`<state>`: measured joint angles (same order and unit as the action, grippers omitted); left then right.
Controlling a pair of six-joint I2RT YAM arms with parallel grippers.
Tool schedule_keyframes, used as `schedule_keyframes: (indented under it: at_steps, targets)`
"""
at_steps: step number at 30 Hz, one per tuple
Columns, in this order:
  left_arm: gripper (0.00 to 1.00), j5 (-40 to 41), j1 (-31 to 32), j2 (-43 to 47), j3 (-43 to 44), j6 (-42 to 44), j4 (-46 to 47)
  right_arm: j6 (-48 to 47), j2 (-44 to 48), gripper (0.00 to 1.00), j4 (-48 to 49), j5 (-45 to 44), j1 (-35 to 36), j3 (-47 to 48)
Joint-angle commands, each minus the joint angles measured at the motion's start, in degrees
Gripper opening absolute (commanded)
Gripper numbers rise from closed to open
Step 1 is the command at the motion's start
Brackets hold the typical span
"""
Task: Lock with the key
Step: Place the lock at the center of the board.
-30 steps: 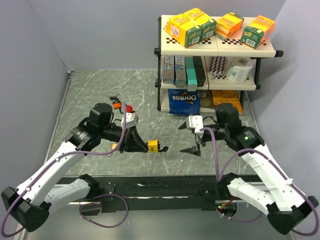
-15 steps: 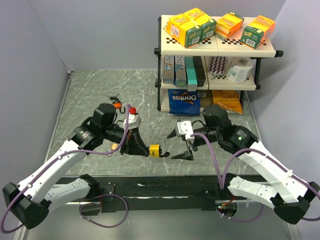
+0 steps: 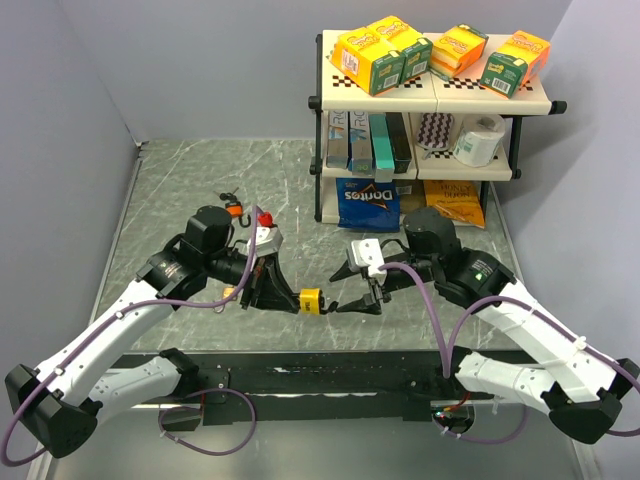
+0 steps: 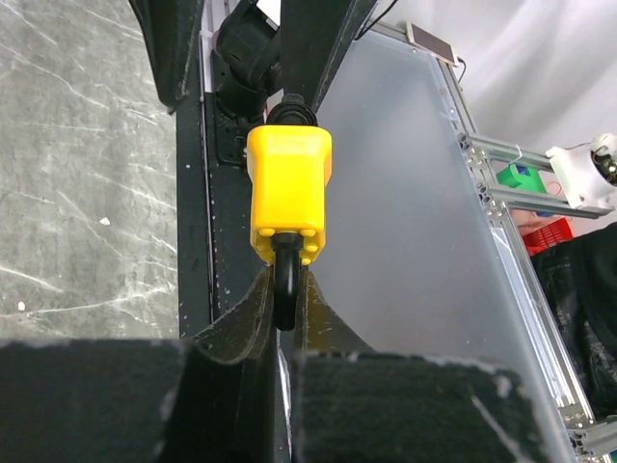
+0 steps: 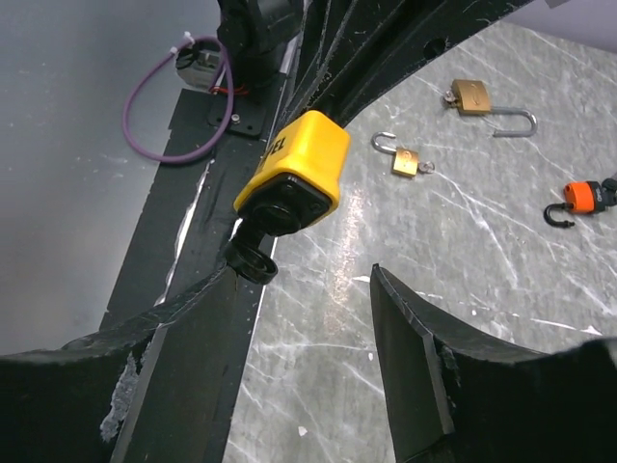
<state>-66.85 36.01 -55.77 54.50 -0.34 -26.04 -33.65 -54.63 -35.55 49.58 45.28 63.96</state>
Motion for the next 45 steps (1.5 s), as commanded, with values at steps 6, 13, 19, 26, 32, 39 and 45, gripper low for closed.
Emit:
schedule_keyframes:
  at_steps: [6, 13, 19, 26, 32, 39, 45]
  targets:
    - [0.01, -3.6, 1.0, 0.0, 0.9, -2.9, 5.7, 1.8, -0.8, 0.59, 4.2, 1.1, 1.4, 2.6]
    - [0.01, -2.9, 2.3, -0.7, 1.2, -2.2, 5.7, 2.0, -1.7, 0.56, 4.5, 1.3, 2.3, 3.9]
    - [0.01, -1.5, 2.9, -1.4, 1.2, -4.0, 7.1, 1.7, -2.1, 0.52, 4.5, 1.4, 3.2, 3.8]
    - [0.01, -0.7, 3.9, -2.0, 1.8, -3.7, 6.9, 3.8, -2.8, 0.47, 6.5, 1.6, 3.2, 3.2]
    - [0.01, -0.6, 4.8, -2.6, 2.4, -3.6, 7.3, 5.3, -3.6, 0.44, 8.0, 1.6, 3.2, 3.3]
    - [0.01, -2.4, 7.0, -3.1, 2.8, -2.8, 7.7, 6.0, -5.1, 0.42, 9.6, 2.2, 3.4, 3.4]
    - [0.01, -2.6, 8.0, -3.9, 2.2, -6.2, 12.4, 10.4, -5.6, 0.4, 17.2, 0.3, 4.0, 2.5]
